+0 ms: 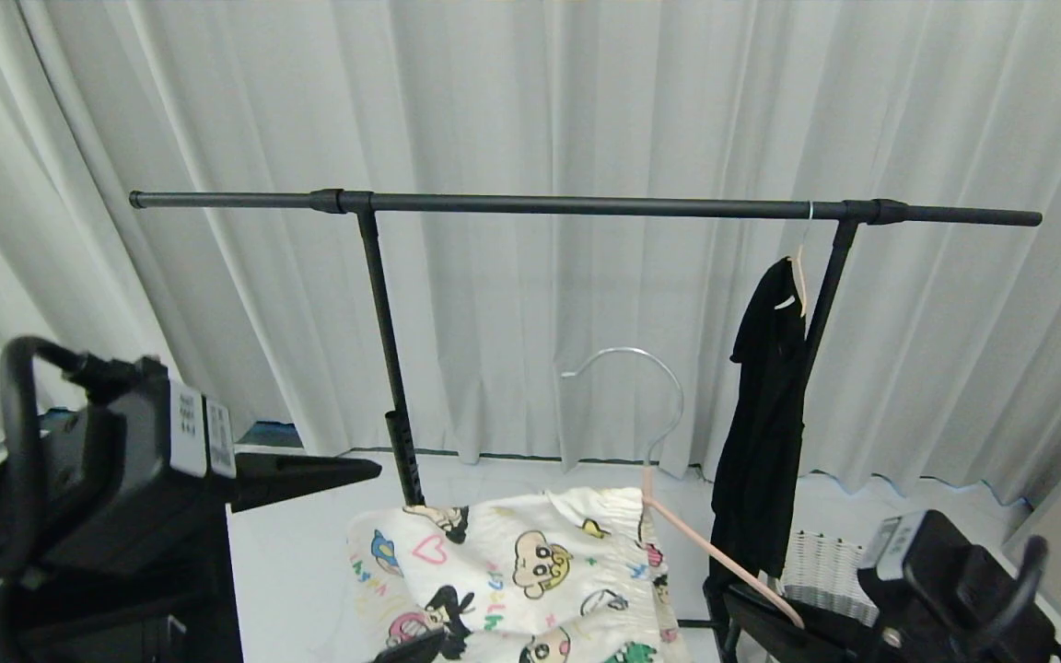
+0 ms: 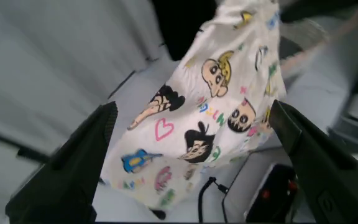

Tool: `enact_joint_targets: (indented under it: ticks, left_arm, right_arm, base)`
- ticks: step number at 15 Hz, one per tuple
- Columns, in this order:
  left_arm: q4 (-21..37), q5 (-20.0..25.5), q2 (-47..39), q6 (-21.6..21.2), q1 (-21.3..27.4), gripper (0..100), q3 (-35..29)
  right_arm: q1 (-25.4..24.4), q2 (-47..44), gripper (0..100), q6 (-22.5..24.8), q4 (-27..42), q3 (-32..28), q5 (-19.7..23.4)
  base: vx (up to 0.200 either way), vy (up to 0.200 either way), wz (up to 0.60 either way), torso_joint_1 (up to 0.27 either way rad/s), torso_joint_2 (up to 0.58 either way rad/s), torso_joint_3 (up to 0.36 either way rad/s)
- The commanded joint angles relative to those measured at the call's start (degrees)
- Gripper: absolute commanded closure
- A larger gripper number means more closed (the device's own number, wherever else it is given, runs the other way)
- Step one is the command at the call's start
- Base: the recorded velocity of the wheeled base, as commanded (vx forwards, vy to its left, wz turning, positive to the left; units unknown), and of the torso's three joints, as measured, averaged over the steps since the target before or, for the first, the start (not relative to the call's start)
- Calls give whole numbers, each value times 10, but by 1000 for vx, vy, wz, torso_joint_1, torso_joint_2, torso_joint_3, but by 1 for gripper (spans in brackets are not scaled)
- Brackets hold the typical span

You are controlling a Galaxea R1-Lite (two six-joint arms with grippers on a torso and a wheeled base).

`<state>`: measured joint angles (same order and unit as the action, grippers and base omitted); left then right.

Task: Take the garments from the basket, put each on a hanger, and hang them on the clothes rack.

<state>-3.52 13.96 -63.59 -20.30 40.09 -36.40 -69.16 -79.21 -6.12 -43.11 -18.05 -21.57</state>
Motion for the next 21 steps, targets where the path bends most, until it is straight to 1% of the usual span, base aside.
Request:
enact_joint_targets:
  ticks: [1,3,6,9,11,12,15,20,21]
  left_arm:
    - [-5,18,-4,-14,19,0,25]
    - [-15,18,-31,-15,41,0,21]
    - [-62,19,-66,-14,56,0,23]
    - [-63,19,-69,-14,91,0,38]
    - [-65,19,-82,-14,93,0,38]
    - [-65,19,-84,-14,92,100,36]
    - [-64,19,-82,-15,93,100,42]
    - [-65,16,-87,-14,93,100,42]
    - [-65,14,-87,-13,93,100,43]
  right_arm:
    - [-23,54,100,8,-2,34,2]
    - [-52,55,100,30,-2,40,2]
    - [-80,53,100,51,-2,38,2]
    - [-82,49,100,66,-17,33,2]
    - [-95,49,100,74,-18,32,2]
    - [-102,49,100,75,-18,33,2]
    - [-105,49,100,76,-18,32,2]
    - [-105,49,100,93,-17,38,2]
    - [-105,49,0,94,-17,38,0]
  base:
    - [0,0,0,0,0,0]
    - [0,0,0,0,0,0]
    - [0,0,0,0,0,0]
    - [0,0,0,0,0,0]
    - [0,0,0,0,0,0]
    - [0,0,0,0,0,0]
    - [0,0,0,0,0,0]
    - [0,0,0,0,0,0]
    - [0,0,0,0,0,0]
